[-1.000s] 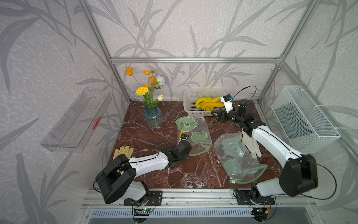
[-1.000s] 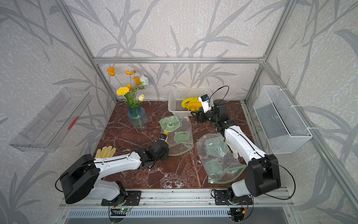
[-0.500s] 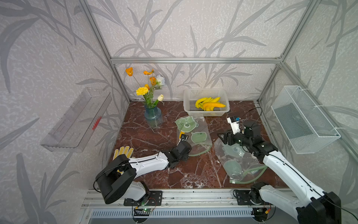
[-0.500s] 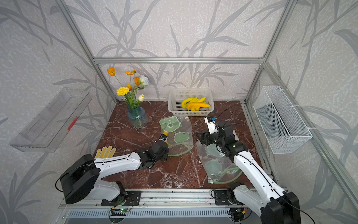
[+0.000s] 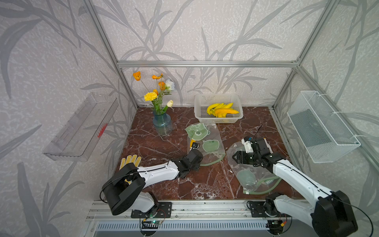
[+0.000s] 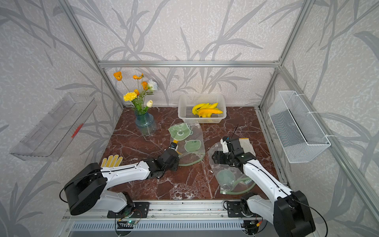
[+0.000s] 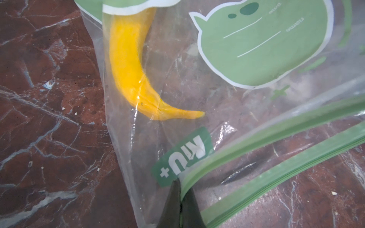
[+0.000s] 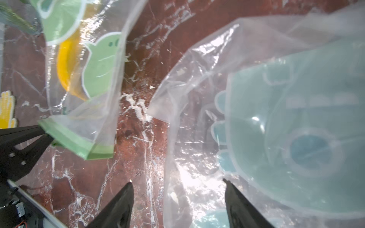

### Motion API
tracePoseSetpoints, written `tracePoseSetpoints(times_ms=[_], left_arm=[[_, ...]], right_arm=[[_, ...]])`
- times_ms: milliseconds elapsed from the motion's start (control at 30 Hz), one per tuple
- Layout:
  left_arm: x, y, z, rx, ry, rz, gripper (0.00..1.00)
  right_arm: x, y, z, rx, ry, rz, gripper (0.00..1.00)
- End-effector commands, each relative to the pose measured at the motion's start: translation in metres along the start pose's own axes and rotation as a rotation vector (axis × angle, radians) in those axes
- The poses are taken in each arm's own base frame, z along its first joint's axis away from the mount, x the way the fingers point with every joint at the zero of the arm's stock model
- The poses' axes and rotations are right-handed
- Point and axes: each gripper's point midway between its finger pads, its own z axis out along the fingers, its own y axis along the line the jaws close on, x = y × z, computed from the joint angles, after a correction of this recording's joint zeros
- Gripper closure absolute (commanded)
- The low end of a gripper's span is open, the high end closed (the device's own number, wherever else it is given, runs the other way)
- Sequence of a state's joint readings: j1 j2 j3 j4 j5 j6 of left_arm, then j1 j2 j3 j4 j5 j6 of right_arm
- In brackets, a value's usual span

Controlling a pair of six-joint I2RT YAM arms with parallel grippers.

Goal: Open the zip-top bag and take out the banana
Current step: Adjust the zipper food storage bag at the center of the board.

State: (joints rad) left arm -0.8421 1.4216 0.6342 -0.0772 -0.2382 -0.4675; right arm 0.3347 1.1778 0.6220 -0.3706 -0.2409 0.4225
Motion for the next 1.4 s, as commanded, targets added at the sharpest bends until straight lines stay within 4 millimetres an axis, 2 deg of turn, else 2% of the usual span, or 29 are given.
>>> tracePoseSetpoints(times_ms=[0, 133, 300, 400, 533, 733, 833, 967, 1100, 1200, 1367], left_arm=[[0.001, -0.001, 0.002, 0.005, 0.005, -0.006, 0.98], [-0.003, -0.002, 0.002, 0.011, -0.002, 0.003, 0.98], [-0.006, -0.004, 0.004, 0.007, -0.004, 0.01, 0.98], [-0.006, -0.005, 0.006, 0.008, -0.002, 0.009, 0.98], [-0.005, -0.003, 0.006, -0.004, -0.004, 0.008, 0.98], [-0.012, 0.001, -0.001, -0.019, -0.031, -0.003, 0.98], [-0.017, 0.0, -0.004, -0.013, -0.04, -0.001, 0.98], [-0.02, -0.003, -0.007, 0.0, -0.043, 0.003, 0.98], [-0.022, -0.003, -0.01, 0.008, -0.053, -0.003, 0.98], [-0.026, -0.002, -0.013, 0.004, -0.07, -0.012, 0.98], [-0.03, -0.004, -0.015, 0.013, -0.077, -0.017, 0.97]], right_arm=[[-0.015, -0.009, 0.015, 0.05, -0.034, 0.029, 0.28], [-0.026, -0.021, 0.043, 0.074, -0.001, 0.036, 0.28], [-0.045, -0.025, 0.073, 0.063, 0.011, 0.007, 0.29], [-0.055, -0.029, 0.084, 0.079, 0.016, -0.02, 0.29], [-0.073, -0.025, 0.083, 0.076, 0.003, -0.067, 0.29], [-0.097, -0.008, 0.056, 0.049, -0.079, -0.162, 0.29], [-0.102, 0.009, 0.03, -0.012, -0.139, -0.187, 0.29], [-0.1, 0.038, -0.017, -0.109, -0.28, -0.245, 0.28], [-0.08, 0.06, -0.048, -0.149, -0.334, -0.333, 0.27], [-0.057, 0.075, -0.056, -0.191, -0.336, -0.382, 0.28], [-0.01, 0.113, -0.059, -0.298, -0.391, -0.558, 0.3]])
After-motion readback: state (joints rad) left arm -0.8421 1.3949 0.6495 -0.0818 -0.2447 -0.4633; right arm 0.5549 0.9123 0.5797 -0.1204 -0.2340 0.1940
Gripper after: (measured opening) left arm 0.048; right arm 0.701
